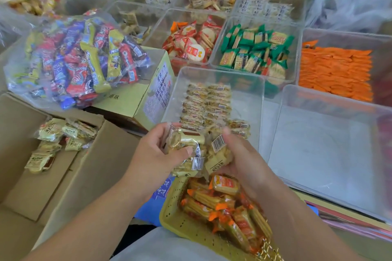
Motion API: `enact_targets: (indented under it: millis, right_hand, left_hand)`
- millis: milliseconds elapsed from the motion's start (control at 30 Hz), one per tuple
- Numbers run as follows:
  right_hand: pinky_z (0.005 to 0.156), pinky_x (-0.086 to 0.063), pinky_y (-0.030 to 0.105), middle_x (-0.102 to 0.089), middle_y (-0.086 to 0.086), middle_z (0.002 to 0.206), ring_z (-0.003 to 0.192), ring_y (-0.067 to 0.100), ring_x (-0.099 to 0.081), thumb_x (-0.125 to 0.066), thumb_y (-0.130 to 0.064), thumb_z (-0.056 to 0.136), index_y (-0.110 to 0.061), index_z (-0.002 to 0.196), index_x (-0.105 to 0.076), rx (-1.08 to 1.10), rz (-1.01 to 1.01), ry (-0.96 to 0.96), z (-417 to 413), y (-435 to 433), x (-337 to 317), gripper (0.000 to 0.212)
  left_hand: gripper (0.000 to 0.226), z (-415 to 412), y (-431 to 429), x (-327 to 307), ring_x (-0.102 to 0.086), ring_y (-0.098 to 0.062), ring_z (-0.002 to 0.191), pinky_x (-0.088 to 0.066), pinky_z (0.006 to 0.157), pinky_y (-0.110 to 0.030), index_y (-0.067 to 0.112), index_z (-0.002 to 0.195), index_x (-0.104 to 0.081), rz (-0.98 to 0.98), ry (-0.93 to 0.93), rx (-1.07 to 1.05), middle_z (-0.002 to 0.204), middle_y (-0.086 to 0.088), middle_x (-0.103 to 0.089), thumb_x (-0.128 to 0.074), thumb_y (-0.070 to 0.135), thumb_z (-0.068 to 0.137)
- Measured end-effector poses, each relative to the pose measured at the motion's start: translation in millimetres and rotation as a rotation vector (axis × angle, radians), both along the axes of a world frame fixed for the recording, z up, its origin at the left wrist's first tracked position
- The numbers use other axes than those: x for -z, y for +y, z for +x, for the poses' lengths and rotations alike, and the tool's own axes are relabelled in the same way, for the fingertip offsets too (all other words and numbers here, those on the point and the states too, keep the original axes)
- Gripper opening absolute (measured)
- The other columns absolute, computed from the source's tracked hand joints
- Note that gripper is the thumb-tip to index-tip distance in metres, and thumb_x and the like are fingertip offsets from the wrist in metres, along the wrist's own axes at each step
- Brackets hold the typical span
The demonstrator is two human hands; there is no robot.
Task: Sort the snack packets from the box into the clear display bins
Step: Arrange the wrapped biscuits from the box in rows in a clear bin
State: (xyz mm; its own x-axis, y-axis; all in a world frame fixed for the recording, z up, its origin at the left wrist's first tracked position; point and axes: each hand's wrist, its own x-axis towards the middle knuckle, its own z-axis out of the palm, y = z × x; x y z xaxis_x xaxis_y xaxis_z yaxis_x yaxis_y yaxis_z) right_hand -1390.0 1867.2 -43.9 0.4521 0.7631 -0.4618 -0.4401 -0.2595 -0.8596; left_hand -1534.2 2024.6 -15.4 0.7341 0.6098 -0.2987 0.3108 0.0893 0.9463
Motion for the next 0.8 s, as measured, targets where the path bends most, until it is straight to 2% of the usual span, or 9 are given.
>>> enact_targets:
  millis: [67,167,233,300,433,500,567,733,800]
  right_hand:
    - [0.096,-0.056,0.052,-0.077,0.003,0.106,0.102,0.022,-0.072,-0.057,-0.064,0.086,-0.035,0.112,-0.072,-0.032,-0.088,-0.118,12.4,1.8,0.6,0.041]
    - [0.097,-0.054,0.054,-0.075,0.006,0.104,0.102,0.029,-0.07,-0.057,-0.048,0.094,-0.029,0.114,-0.07,-0.026,-0.15,-0.254,41.9,4.5,-0.4,0.031]
    - [0.088,-0.057,0.037,-0.075,-0.004,0.103,0.1,0.018,-0.07,-0.057,-0.034,0.1,-0.034,0.117,-0.068,0.005,-0.152,-0.38,67.6,8.9,-4.0,0.02]
    - [0.075,-0.051,0.021,-0.074,-0.016,0.101,0.094,0.005,-0.068,-0.056,-0.024,0.102,-0.041,0.119,-0.064,-0.014,-0.194,-0.582,96.6,15.5,-7.1,0.025]
    - [0.085,-0.044,0.033,-0.063,0.005,0.122,0.109,0.027,-0.06,-0.055,-0.018,0.102,-0.025,0.137,-0.056,-0.269,-0.445,-1.121,149.7,35.0,0.9,0.036]
    - [0.084,-0.045,0.035,-0.059,0.012,0.125,0.11,0.032,-0.057,-0.05,-0.007,0.1,-0.021,0.135,-0.056,-0.491,-0.566,-1.319,164.9,46.2,6.8,0.038]
    - [0.08,-0.05,0.039,-0.058,0.01,0.117,0.104,0.032,-0.056,-0.047,0.004,0.093,-0.023,0.13,-0.055,-0.697,-0.672,-1.431,172.1,55.4,12.0,0.047]
    - [0.067,-0.047,0.038,-0.058,0.005,0.099,0.097,0.03,-0.057,-0.051,0.005,0.087,-0.023,0.125,-0.055,-0.923,-0.791,-1.615,173.7,71.7,32.1,0.048]
    - [0.064,-0.04,0.037,-0.056,0.005,0.094,0.096,0.029,-0.057,-0.051,0.002,0.089,-0.022,0.126,-0.054,-0.962,-0.818,-1.63,171.5,74.7,44.8,0.045]
  left_hand:
    - [0.047,6.6,3.9,5.3,-0.076,-0.011,0.096,-0.059,0.074,-0.019,0.043,0.111,-0.069,-0.019,0.0,-0.001,0.106,0.008,-0.079,-0.084,0.008,0.083]
    - [0.043,19.2,14.5,20.0,-0.076,-0.012,0.094,-0.059,0.073,-0.021,0.044,0.105,-0.072,-0.096,0.002,-0.085,0.103,0.006,-0.079,-0.086,0.012,0.08]
    - [0.032,27.1,22.2,33.3,-0.076,-0.017,0.096,-0.061,0.084,-0.034,0.037,0.105,-0.075,-0.198,0.03,-0.178,0.104,0.0,-0.08,-0.083,0.014,0.083]
    - [0.022,32.9,29.6,46.5,-0.075,-0.024,0.1,-0.057,0.095,-0.047,0.024,0.11,-0.074,-0.312,0.059,-0.226,0.109,-0.008,-0.079,-0.076,0.014,0.09]
    - [0.027,36.5,41.8,68.1,-0.074,-0.029,0.104,-0.053,0.103,-0.052,0.009,0.119,-0.07,-0.448,0.078,-0.274,0.116,-0.013,-0.077,-0.07,0.018,0.095]
    - [0.034,36.1,45.1,74.3,-0.074,-0.029,0.106,-0.061,0.091,-0.041,0.004,0.126,-0.067,-0.517,0.053,-0.301,0.12,-0.016,-0.075,-0.069,0.019,0.095]
    - [0.04,34.6,48.5,77.0,-0.074,-0.027,0.106,-0.063,0.081,-0.034,0.002,0.128,-0.066,-0.587,0.02,-0.348,0.121,-0.016,-0.075,-0.069,0.019,0.092]
    - [0.029,37.4,61.1,76.8,-0.074,-0.024,0.105,-0.063,0.086,-0.039,0.001,0.124,-0.067,-0.613,-0.017,-0.392,0.117,-0.014,-0.076,-0.062,0.016,0.1]
    - [0.038,39.0,64.1,78.1,-0.072,-0.026,0.107,-0.055,0.101,-0.047,-0.002,0.134,-0.059,-0.535,0.016,-0.362,0.123,-0.016,-0.074,-0.061,0.017,0.101]
